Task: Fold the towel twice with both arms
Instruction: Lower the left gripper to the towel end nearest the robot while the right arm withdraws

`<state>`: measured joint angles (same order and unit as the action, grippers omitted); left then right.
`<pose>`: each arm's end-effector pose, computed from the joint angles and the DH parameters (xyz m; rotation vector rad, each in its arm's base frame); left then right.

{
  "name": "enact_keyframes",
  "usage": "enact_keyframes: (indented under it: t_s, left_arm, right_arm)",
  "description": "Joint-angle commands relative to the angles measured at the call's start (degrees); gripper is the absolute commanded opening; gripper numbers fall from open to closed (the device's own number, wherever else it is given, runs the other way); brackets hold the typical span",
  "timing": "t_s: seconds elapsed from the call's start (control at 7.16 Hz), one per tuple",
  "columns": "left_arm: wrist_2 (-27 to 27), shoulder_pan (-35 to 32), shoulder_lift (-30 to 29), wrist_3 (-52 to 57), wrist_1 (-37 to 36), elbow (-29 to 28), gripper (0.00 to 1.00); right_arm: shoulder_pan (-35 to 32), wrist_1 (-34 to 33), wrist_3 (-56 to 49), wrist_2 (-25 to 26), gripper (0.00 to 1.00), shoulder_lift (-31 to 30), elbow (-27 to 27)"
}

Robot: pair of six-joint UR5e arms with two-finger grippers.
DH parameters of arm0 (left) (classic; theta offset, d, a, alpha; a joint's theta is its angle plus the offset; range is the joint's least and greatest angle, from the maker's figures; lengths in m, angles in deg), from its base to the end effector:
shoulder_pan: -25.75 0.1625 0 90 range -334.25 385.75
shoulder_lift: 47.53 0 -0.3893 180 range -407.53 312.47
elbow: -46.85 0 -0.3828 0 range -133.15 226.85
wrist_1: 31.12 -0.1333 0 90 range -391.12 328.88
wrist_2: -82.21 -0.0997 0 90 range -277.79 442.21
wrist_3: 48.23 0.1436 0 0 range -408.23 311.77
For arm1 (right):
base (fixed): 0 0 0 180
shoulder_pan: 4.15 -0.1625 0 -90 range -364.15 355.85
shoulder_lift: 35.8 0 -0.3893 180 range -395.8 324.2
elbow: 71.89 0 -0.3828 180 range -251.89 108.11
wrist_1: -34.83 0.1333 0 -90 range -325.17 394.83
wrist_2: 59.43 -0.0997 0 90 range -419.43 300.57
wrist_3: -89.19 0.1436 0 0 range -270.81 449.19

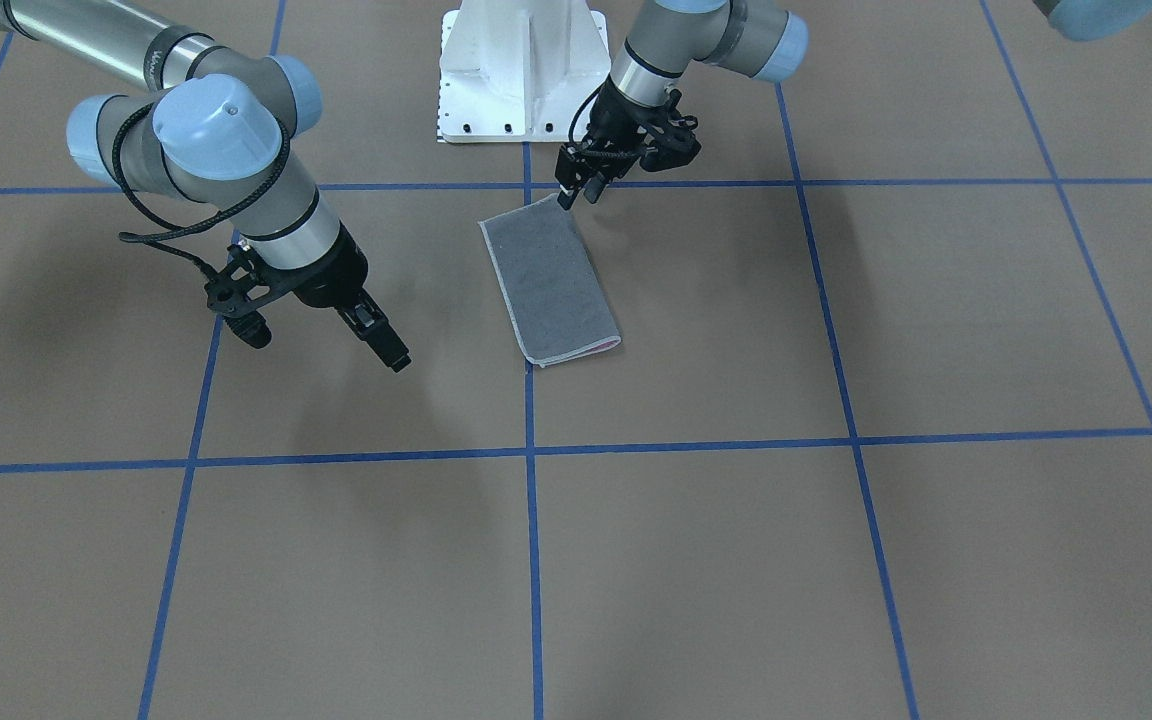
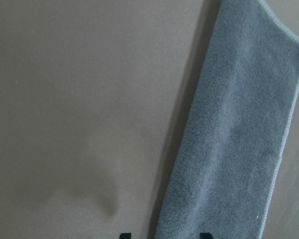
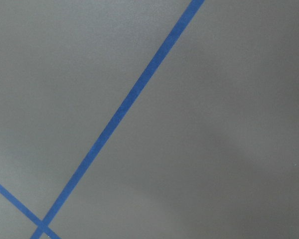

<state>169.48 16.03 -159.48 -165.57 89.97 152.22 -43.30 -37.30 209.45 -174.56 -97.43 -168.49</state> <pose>0.5874 -0.2428 0.2516 -0.1439 1.2068 -0.5953 -0.4681 -0.4744 0.2847 -0.3478 -0.9705 0.9056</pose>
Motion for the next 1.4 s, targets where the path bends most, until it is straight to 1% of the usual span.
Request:
enact_keyframes:
  t_s: [0.0,0.28,0.42,1.26]
  left_arm:
    - [0.0,0.3,-1.8,-0.5,0.0,-1.3,0.53]
    - [0.0,0.7,-2.2,-0.6,0.0,-2.4,0.52]
    - [0.0,0.7,-2.6,-0.6,0.0,-2.4,0.5]
    - [0.1,0.7,-2.1,-0.7,0.0,-2.6,0.46]
  right_arm:
    - [0.0,0.0,0.1,-0.2,1.0,-0.1,0.1]
    - [0.0,0.0,0.1,-0.2,1.0,-0.2,0.1]
    - [0.0,0.0,0.0,-0.2,1.0,-0.2,0.1]
    - [0.0,-0.1,-0.1,-0.1,1.0,-0.2,0.4]
